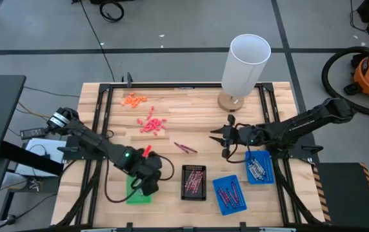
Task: Sort crayons
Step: Put the red crayon into the left blue bin
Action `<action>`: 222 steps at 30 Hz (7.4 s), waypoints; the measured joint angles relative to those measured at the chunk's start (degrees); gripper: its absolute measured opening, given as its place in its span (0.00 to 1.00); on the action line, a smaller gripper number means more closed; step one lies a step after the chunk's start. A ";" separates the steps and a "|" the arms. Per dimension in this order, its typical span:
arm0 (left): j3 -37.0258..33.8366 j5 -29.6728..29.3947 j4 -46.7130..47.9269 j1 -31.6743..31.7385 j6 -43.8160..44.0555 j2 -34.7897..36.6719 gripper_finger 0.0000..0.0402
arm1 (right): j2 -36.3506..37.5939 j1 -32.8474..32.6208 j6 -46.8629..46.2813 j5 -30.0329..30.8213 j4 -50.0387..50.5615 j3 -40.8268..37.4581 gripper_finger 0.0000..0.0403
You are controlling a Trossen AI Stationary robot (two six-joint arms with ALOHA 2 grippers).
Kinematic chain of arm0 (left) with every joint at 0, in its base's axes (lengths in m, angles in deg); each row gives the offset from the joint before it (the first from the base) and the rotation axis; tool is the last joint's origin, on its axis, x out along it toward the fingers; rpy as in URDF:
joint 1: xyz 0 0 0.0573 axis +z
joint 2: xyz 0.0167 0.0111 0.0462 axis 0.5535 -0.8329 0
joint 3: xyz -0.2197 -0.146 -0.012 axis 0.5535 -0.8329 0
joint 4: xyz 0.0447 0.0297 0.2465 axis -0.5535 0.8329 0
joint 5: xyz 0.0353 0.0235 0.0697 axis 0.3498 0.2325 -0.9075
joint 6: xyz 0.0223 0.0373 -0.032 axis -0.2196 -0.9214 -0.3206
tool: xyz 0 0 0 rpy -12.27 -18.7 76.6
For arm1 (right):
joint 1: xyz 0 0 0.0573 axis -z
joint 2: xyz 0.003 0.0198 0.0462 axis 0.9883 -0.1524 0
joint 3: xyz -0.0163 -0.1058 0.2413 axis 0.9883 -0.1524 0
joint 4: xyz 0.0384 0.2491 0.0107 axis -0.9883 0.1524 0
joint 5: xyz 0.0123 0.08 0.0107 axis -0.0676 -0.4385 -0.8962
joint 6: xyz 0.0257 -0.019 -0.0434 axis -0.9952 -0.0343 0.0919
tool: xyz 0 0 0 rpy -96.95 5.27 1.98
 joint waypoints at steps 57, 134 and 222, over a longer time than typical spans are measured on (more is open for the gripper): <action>-10.75 12.78 -56.27 31.20 -70.90 -19.19 0.38 | -0.94 -5.24 -10.67 3.52 -1.67 -0.02 0.27; -10.73 9.64 -88.38 32.43 -68.41 -16.11 0.05 | -0.66 -5.31 22.35 4.06 -35.85 -0.02 0.51; -9.90 13.13 -103.75 27.74 -66.47 -15.98 0.49 | 4.06 -8.10 9.31 0.97 -27.05 -0.01 0.11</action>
